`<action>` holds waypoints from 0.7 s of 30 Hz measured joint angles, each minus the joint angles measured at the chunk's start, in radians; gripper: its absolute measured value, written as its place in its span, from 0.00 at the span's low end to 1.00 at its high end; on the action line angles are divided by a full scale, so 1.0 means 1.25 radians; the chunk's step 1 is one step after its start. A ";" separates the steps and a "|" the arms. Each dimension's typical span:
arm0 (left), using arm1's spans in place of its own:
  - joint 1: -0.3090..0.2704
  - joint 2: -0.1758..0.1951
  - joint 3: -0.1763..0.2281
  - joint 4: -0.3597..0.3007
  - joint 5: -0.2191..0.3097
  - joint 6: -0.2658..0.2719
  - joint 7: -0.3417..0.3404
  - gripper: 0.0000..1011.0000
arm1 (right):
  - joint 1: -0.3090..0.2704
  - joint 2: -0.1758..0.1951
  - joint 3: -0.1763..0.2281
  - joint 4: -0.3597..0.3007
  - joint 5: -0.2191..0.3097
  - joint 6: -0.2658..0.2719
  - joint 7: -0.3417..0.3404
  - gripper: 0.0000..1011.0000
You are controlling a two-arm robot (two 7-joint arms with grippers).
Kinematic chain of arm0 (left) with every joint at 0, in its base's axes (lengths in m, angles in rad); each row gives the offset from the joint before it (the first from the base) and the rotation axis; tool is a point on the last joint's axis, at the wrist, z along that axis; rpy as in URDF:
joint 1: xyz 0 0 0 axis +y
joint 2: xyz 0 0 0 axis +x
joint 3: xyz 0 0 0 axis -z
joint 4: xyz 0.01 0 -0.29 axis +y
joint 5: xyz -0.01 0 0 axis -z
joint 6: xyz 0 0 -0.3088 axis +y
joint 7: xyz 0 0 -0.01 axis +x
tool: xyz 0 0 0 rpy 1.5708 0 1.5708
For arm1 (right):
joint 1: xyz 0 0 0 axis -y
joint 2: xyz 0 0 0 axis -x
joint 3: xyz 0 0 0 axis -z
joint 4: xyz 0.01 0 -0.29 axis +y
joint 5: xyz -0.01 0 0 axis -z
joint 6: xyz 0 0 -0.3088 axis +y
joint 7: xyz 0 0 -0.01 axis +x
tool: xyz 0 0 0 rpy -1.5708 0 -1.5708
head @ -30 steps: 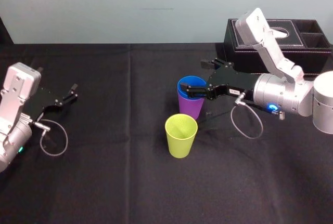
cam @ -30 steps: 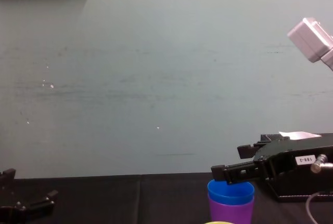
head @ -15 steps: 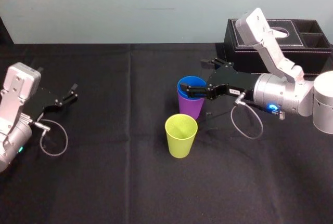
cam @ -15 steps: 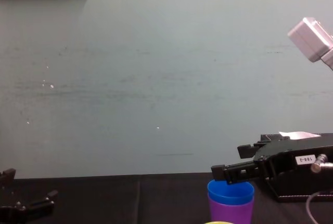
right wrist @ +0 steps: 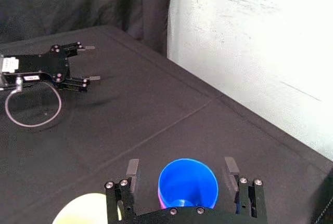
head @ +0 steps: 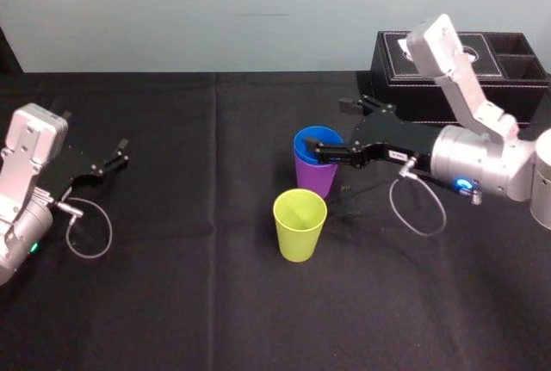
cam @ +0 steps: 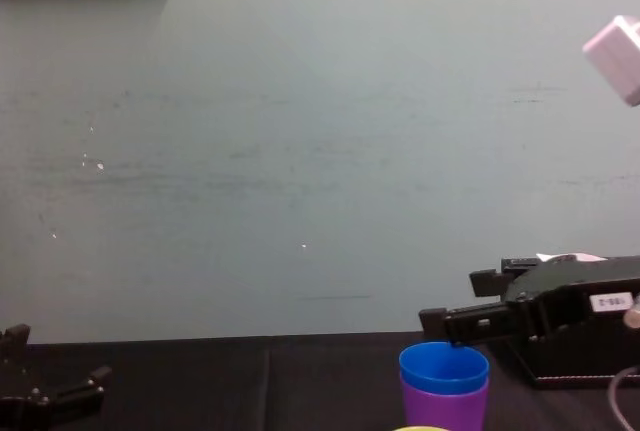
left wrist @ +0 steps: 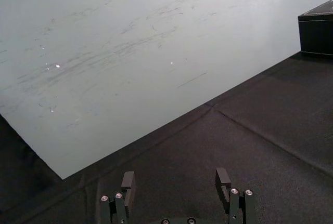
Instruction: Stack the three plastic cups sequentially using one hand.
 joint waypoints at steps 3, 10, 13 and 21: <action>0.000 0.000 0.000 0.000 0.000 0.000 0.000 1.00 | -0.028 0.017 0.014 -0.027 0.011 -0.006 -0.003 0.99; 0.000 0.000 0.000 0.000 0.000 0.000 0.000 1.00 | -0.117 0.069 0.051 -0.096 0.041 -0.031 -0.009 0.99; 0.000 0.000 0.000 0.000 0.000 0.000 0.000 1.00 | -0.160 0.093 0.068 -0.127 0.054 -0.046 -0.009 0.99; 0.000 0.000 0.000 0.000 0.000 0.000 0.000 1.00 | -0.249 0.147 0.101 -0.193 0.076 -0.080 -0.008 0.99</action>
